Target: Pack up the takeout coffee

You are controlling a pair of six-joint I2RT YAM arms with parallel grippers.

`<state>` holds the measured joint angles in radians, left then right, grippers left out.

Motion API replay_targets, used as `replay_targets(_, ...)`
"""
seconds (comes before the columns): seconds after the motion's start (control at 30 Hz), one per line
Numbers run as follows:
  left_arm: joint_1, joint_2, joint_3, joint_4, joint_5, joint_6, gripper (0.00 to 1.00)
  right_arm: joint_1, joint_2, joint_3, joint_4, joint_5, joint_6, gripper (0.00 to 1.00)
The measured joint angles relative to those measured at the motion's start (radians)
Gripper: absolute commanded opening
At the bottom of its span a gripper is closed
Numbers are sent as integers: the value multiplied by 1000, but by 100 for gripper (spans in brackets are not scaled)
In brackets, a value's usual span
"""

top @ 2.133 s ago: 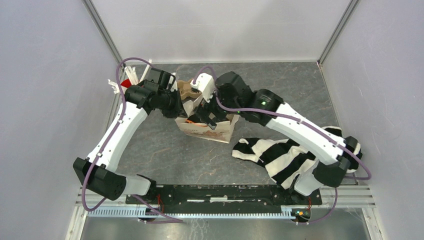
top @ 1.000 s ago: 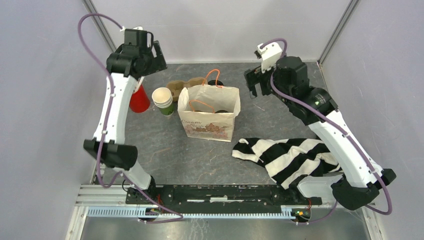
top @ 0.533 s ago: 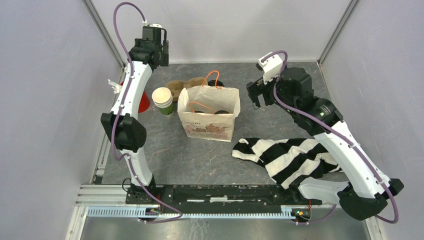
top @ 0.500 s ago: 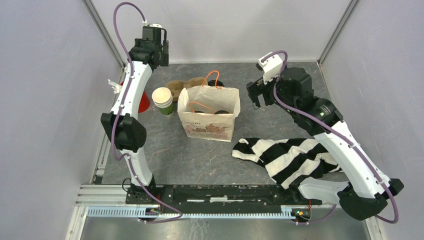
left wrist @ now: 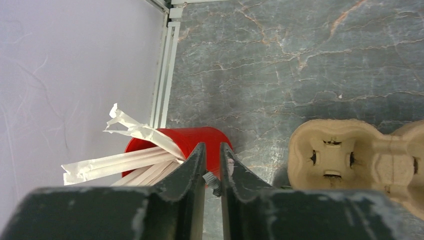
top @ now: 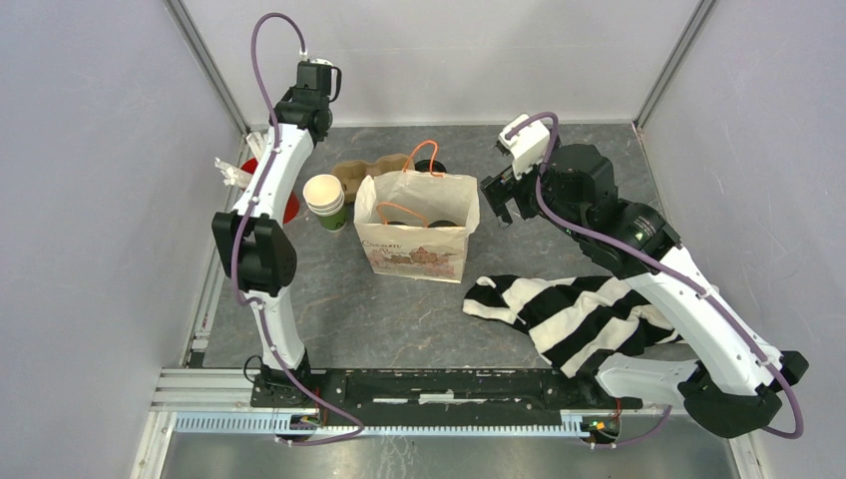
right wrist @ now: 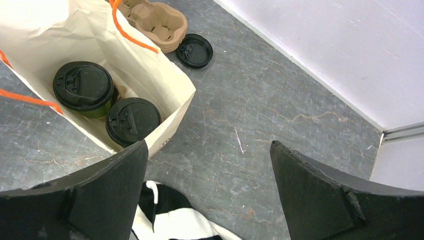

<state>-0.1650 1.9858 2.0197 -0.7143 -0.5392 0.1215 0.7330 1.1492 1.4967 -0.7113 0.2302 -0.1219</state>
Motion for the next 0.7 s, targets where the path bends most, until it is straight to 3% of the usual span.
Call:
replay_targets(0.1, 0, 1, 0, 2, -26, 3, 11, 0, -11, -7, -2, 0, 0, 98)
replay_targets(0.3, -13, -29, 5, -4, -96, 1, 10, 47, -20, -7, 0, 42, -18, 98)
replay_targets(0.43, -60, -72, 90, -48, -126, -8, 8, 80, -20, -6, 0, 51, -26, 98)
replay_targets(0.6, -132, -210, 188, -70, -109, -69, 3, 81, -20, -6, 0, 62, -26, 98)
replay_targets(0.7, -137, -345, 182, -69, -11, -126, 4, 81, -20, -6, 0, 69, -26, 98)
